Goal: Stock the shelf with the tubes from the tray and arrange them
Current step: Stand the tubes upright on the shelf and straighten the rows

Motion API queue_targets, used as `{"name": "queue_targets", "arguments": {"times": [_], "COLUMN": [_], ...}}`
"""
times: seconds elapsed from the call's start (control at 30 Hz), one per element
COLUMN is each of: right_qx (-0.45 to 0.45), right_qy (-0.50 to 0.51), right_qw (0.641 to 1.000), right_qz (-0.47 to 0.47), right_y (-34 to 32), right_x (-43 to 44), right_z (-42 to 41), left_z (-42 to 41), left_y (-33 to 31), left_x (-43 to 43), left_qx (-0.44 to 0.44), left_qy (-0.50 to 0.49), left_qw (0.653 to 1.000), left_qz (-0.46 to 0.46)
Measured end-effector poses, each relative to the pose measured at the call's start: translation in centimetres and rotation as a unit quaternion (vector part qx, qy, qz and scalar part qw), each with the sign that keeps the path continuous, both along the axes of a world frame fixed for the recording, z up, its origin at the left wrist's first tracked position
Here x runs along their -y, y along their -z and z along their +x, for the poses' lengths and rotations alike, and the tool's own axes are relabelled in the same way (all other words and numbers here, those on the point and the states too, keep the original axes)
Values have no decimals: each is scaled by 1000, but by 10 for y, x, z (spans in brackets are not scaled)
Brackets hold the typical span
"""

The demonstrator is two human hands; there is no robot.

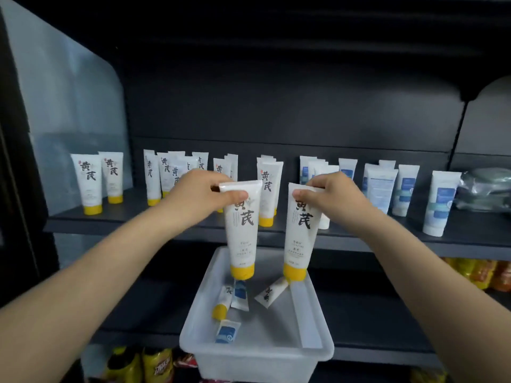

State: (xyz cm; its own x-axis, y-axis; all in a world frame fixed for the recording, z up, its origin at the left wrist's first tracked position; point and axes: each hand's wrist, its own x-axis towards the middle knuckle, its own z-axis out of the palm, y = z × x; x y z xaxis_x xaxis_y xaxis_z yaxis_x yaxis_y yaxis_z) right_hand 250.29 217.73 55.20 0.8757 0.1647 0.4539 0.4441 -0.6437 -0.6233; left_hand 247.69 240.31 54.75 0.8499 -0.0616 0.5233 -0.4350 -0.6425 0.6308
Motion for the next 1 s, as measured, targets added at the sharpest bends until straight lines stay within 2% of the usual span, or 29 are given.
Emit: {"name": "queue_targets", "arguments": {"times": [0.23,0.53,0.8,1.0], "right_qx": [20,18,-63,-85], "right_qy": [-34,-11,3,19], "right_qw": [998,995,975,963], "right_qz": [-44,-95,-212,-257], "right_y": [-70,-103,-87,-65], "right_x": [-33,-106,-163,-181], "right_z": [20,91,156,176], "left_z": [22,107,199,233], "left_y": [-79,-154,-166,-159], "left_x": [-56,-141,-188,-204], "left_qx": [-4,81,94,90], "left_qy": [27,42,65,74], "left_qw": [999,996,993,993], "left_qz": [32,2,6,-14]}}
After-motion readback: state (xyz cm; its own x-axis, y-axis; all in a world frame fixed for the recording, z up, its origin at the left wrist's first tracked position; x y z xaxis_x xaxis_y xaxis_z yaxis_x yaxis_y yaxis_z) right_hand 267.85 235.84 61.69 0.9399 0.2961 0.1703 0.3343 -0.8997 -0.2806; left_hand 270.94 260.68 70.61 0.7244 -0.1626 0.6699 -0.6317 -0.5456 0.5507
